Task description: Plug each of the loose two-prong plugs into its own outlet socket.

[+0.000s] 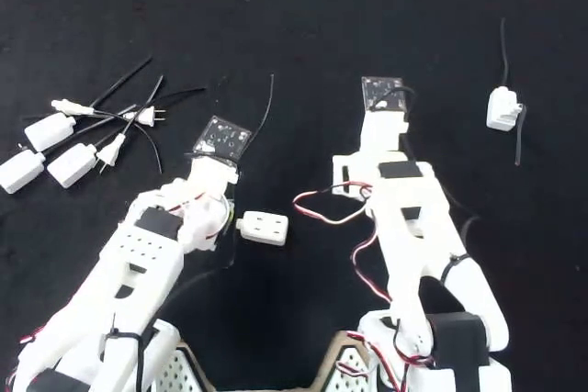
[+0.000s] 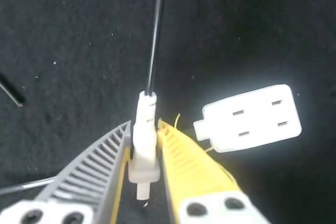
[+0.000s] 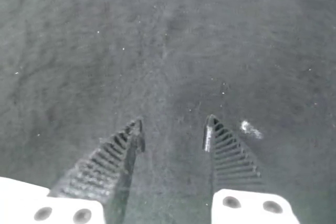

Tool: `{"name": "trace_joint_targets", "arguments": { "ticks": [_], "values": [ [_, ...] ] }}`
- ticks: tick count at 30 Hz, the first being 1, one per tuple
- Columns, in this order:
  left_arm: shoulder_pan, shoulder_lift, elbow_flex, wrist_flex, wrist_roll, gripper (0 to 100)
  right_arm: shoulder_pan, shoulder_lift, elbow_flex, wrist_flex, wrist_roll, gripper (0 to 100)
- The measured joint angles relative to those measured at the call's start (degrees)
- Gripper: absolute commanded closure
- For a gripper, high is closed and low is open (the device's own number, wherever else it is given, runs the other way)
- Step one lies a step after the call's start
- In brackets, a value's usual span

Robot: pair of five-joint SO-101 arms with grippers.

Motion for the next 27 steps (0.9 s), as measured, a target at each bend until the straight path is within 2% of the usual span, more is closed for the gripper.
{"name": "trace_joint_targets", "arguments": {
  "ticks": [8,12,21,23,27],
  "values": [
    [6.68,0.0,0.44,2.29,0.09,97,-4.75,0.0,0.0,1.67,0.0,78.4],
    [6.68,0.0,0.44,2.37,0.09,97,-5.8,0.0,-0.09,2.37,0.0,74.0],
    [7.47,0.0,0.44,2.73,0.09,97,-5.89,0.0,-0.09,2.37,-3.08,74.0],
    [8.09,0.0,0.44,2.73,0.18,94,-4.13,0.0,-0.09,2.37,-3.25,74.0],
    [11.78,0.0,0.44,4.4,0.18,82,-1.85,0.0,-0.09,2.37,-3.43,74.0]
  ]
}}
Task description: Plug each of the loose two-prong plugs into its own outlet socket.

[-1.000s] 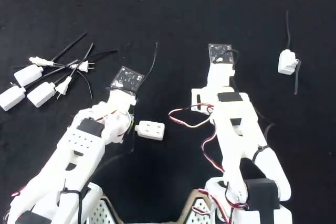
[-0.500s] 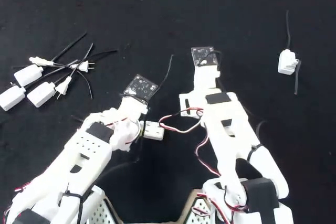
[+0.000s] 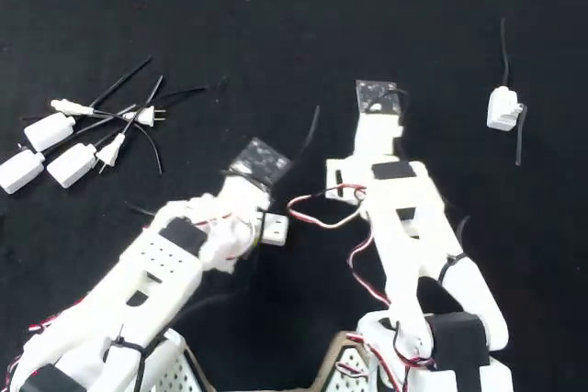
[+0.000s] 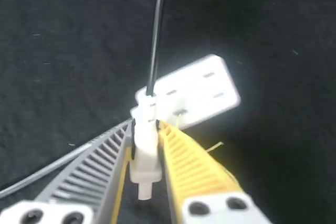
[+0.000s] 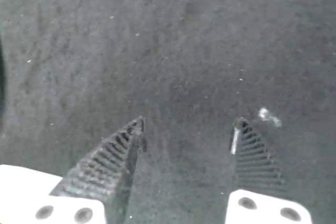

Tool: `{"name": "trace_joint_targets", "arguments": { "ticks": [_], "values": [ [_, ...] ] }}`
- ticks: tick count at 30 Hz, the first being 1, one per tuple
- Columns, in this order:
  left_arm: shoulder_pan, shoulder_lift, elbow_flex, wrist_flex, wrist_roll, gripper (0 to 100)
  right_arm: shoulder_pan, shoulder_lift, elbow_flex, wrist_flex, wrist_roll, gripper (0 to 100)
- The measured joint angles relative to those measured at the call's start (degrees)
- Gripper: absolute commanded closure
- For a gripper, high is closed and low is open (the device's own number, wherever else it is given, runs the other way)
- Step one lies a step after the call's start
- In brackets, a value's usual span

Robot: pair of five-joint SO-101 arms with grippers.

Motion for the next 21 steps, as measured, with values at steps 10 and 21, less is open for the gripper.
{"name": "trace_joint_targets", "arguments": {
  "ticks": [10,21],
  "values": [
    [-1.49,0.0,0.0,1.76,-0.09,80,0.0,0.0,0.0,0.0,0.0,74.0],
    [-25.41,0.0,-3.08,2.11,-0.09,80,-2.29,0.0,-4.04,7.56,7.3,74.0]
  ]
}}
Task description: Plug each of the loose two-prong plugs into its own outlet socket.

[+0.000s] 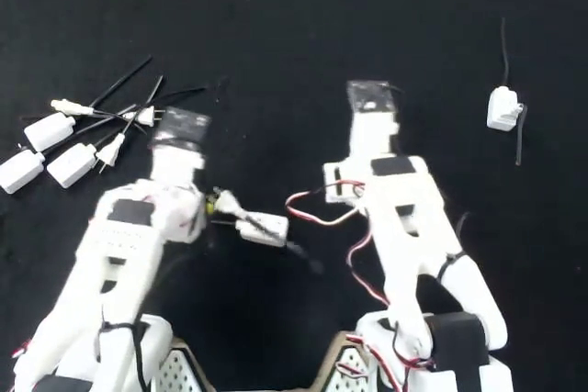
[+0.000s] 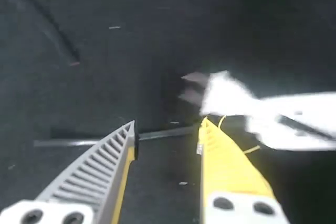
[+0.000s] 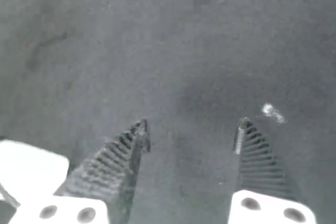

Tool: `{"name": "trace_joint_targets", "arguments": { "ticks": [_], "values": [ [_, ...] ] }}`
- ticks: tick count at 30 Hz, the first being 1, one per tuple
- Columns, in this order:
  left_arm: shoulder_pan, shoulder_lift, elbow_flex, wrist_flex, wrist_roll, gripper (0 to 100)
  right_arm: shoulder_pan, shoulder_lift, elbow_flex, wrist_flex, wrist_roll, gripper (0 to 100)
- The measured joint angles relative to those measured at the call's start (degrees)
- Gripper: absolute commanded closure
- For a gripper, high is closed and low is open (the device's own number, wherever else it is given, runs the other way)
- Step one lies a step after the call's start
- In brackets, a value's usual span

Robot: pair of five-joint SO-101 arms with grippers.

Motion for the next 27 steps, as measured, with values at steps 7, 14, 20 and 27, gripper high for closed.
{"name": "trace_joint_targets", "arguments": {
  "ticks": [7,14,20,27],
  "values": [
    [-11.43,0.0,0.0,-3.52,1.41,80,-9.23,0.0,-3.87,6.77,12.31,74.0],
    [-26.02,0.0,0.0,-8.0,19.08,80,-21.71,0.0,-3.87,6.33,2.9,74.0],
    [-27.96,0.0,0.0,-8.26,23.91,80,-27.43,0.18,-2.99,-5.27,-4.92,74.1],
    [-27.96,0.0,0.0,-8.26,24.26,80,-28.22,6.24,-3.34,-8.44,-3.96,74.1]
  ]
}}
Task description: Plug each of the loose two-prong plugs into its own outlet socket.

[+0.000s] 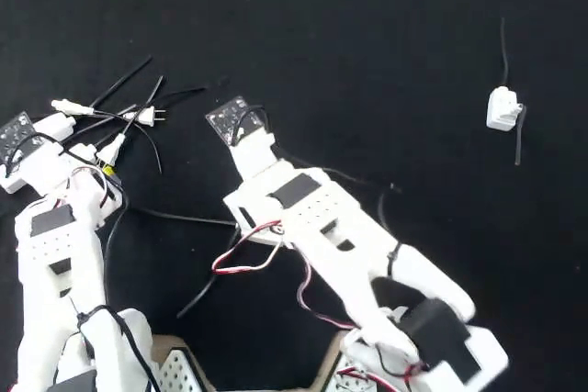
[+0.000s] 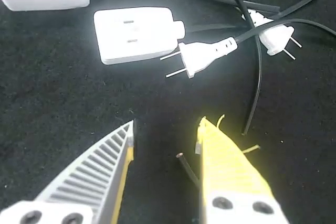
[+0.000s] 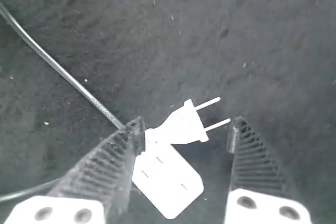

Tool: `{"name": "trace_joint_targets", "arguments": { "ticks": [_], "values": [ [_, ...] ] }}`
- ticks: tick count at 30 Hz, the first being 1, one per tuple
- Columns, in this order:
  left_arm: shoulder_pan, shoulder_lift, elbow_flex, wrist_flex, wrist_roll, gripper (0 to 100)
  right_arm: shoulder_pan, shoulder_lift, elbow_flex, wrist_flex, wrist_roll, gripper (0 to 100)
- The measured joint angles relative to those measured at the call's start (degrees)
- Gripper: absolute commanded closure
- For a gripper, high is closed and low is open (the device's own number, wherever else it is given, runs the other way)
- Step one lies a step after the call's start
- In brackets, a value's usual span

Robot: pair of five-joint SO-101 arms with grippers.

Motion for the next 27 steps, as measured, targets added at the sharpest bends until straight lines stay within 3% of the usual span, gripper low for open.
{"name": "trace_joint_targets", "arguments": {
  "ticks": [4,7,12,16,23,27],
  "values": [
    [0.0,0.0,0.0,0.0,0.0,80,0.09,6.07,-2.64,0.0,-11.08,74.1],
    [0.0,0.0,0.0,0.0,0.0,80,0.09,11.52,-5.71,0.79,-14.07,74.1],
    [0.0,0.0,0.0,0.0,0.0,80,0.09,18.81,-13.1,6.59,-14.51,77.3],
    [0.0,0.0,0.0,0.0,0.0,80,0.18,19.96,-16.79,11.69,-14.51,99.6],
    [0.0,0.0,0.0,0.0,0.0,80,4.31,18.81,-17.32,12.92,-14.42,98.8],
    [0.0,0.0,0.0,0.0,0.0,80,7.3,12.48,-17.32,15.56,-7.74,98.8]
  ]
}}
